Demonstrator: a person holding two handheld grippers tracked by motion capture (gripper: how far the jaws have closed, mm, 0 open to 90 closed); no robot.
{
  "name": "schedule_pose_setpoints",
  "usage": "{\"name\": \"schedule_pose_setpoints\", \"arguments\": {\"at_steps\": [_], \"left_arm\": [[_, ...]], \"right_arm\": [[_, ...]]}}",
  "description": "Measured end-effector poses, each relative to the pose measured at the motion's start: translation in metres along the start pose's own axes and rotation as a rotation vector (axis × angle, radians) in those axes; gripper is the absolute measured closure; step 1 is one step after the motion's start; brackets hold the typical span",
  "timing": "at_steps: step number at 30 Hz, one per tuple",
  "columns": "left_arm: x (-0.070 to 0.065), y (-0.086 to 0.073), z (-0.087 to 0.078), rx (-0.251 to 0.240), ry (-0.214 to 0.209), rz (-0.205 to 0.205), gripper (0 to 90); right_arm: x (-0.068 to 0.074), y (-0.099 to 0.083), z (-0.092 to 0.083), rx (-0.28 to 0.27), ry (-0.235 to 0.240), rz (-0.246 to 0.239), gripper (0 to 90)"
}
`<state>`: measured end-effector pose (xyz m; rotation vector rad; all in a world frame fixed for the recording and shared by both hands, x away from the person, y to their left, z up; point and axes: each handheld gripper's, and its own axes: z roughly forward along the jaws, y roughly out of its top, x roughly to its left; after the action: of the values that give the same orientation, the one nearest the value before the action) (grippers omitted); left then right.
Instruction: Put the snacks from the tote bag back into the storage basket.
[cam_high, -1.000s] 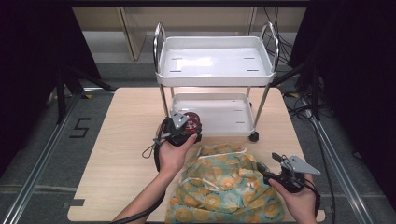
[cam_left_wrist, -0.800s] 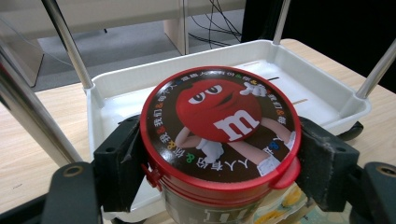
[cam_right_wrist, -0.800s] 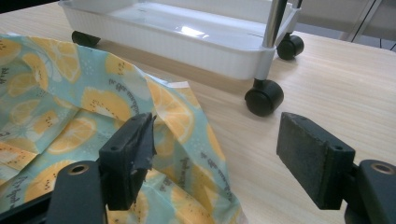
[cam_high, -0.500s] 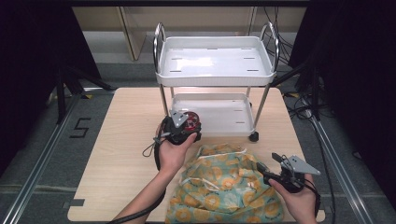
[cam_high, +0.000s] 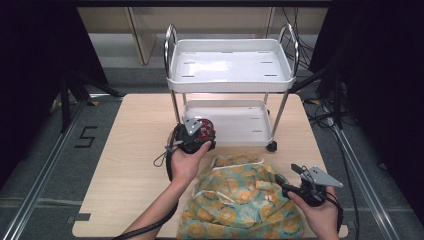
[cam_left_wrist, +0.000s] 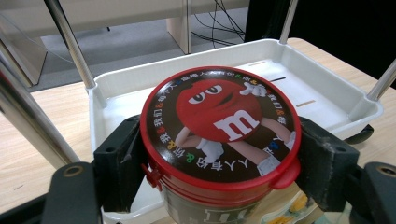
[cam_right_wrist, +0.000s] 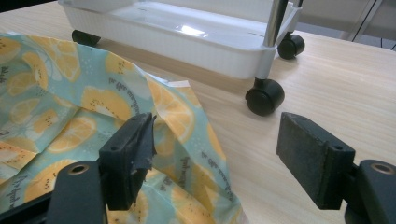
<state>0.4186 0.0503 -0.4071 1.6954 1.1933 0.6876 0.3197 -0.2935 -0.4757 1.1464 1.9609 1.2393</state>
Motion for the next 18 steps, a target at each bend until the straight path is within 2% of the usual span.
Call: {"name": "schedule_pose_setpoints", "arguments": {"at_steps": [18], "left_arm": [[0.0008, 0.0049, 0.0027, -0.009, 0.000, 0.003, 25.5]], "right_arm": [[-0.0001, -0.0004, -0.0001, 0.008, 0.003, -0.009, 28.6]]}}
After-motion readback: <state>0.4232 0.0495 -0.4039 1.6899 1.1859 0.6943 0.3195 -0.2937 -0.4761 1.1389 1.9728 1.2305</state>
